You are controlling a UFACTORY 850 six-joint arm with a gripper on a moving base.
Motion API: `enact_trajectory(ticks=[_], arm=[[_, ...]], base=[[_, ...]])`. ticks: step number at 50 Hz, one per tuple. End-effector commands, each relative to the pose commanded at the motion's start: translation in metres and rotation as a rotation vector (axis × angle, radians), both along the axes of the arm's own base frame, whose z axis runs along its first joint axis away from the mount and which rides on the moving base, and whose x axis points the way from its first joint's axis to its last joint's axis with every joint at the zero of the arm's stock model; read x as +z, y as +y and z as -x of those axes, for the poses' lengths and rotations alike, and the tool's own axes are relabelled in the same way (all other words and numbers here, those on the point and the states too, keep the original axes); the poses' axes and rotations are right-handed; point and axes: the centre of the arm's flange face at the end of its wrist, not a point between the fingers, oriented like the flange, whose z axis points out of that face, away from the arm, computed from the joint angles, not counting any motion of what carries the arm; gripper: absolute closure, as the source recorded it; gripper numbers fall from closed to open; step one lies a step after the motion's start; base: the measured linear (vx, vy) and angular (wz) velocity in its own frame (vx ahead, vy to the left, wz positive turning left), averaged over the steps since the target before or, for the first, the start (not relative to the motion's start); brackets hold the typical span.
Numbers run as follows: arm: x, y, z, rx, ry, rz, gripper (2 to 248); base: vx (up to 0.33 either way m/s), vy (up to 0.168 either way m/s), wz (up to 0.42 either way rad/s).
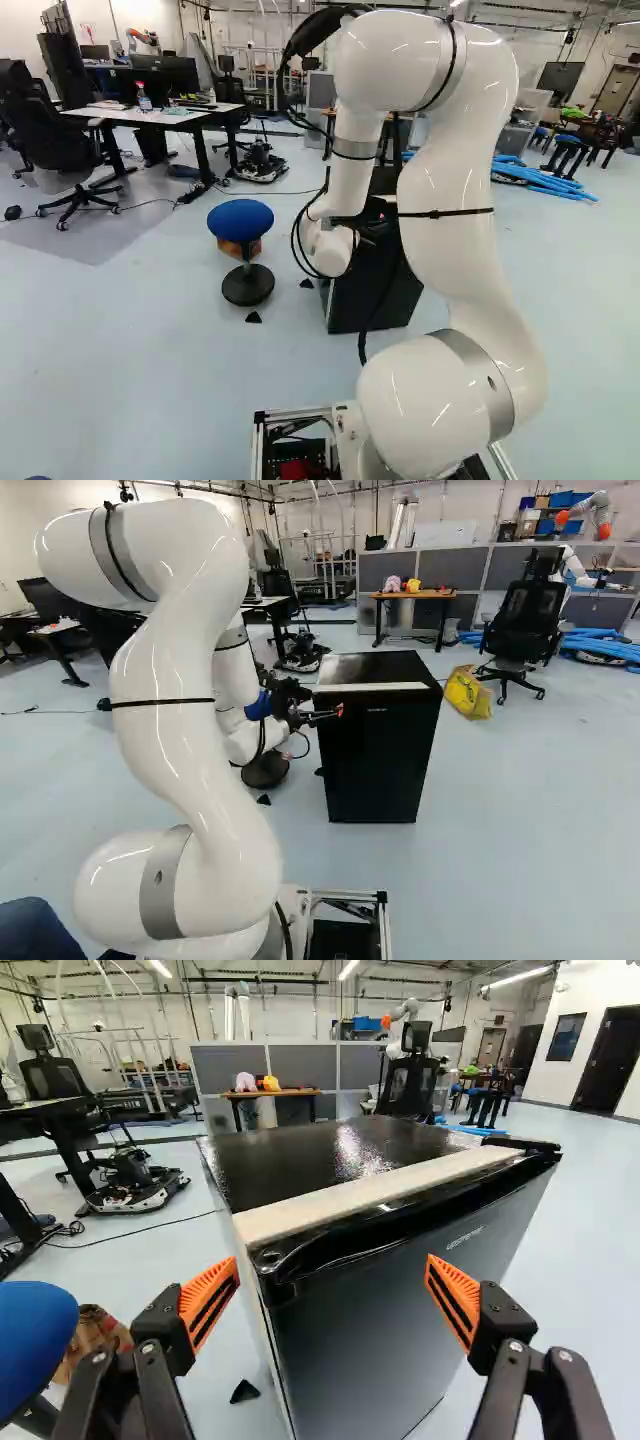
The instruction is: Grab a drink from the fridge
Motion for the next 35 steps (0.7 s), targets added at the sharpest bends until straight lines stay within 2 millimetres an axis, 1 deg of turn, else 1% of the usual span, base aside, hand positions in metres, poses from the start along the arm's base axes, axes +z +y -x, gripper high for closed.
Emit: enact_trajectory(ticks=[35], arm=[[-0.0006,0.0084,0.0016,-0.055,-0.003,-0.003,3]], base=[[0.000,0.000,0.000]])
